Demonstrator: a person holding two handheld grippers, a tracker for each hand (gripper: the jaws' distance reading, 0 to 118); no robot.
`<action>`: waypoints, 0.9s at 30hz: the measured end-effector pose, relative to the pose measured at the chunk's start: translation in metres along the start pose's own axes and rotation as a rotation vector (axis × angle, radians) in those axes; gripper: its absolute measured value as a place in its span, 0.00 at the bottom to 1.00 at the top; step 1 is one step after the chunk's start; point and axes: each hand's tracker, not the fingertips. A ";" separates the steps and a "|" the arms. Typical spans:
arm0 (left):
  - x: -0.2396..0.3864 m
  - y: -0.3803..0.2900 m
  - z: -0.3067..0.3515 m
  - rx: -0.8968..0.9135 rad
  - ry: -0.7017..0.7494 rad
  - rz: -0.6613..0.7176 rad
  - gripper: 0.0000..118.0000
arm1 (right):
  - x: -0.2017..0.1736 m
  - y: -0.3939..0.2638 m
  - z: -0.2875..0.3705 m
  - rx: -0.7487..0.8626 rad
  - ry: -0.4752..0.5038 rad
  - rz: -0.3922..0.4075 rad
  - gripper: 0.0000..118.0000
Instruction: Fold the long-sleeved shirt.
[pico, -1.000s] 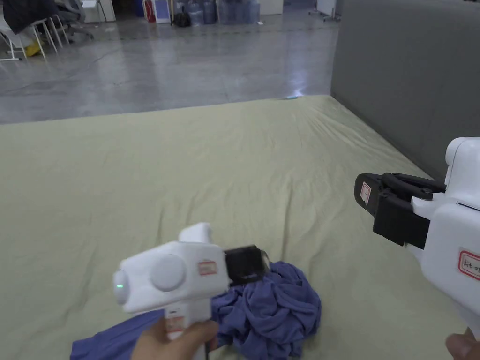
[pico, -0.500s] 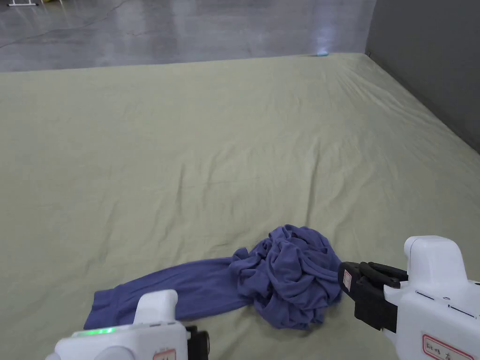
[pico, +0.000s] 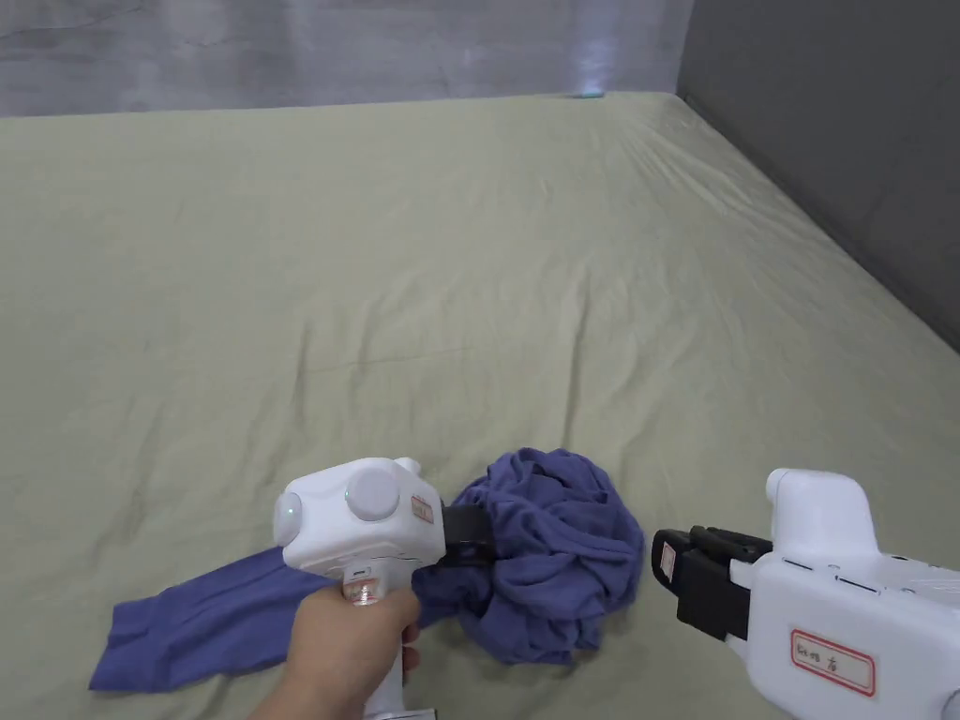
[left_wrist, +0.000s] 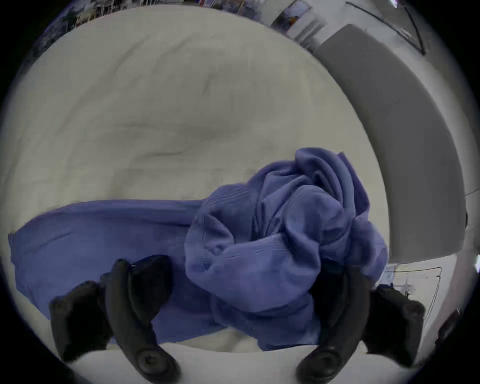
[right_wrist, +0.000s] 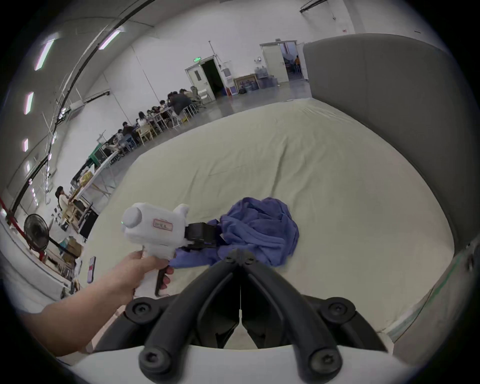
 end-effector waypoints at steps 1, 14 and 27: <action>0.003 0.001 0.010 0.038 0.007 -0.016 0.07 | 0.002 -0.001 -0.001 -0.005 -0.008 0.001 0.02; 0.008 -0.040 0.102 0.168 -0.069 -0.092 0.08 | 0.071 0.069 -0.190 -0.276 -0.019 -0.139 0.97; -0.055 -0.059 0.186 0.273 -0.028 0.033 0.08 | 0.001 0.063 -0.198 -0.292 -0.028 0.260 0.10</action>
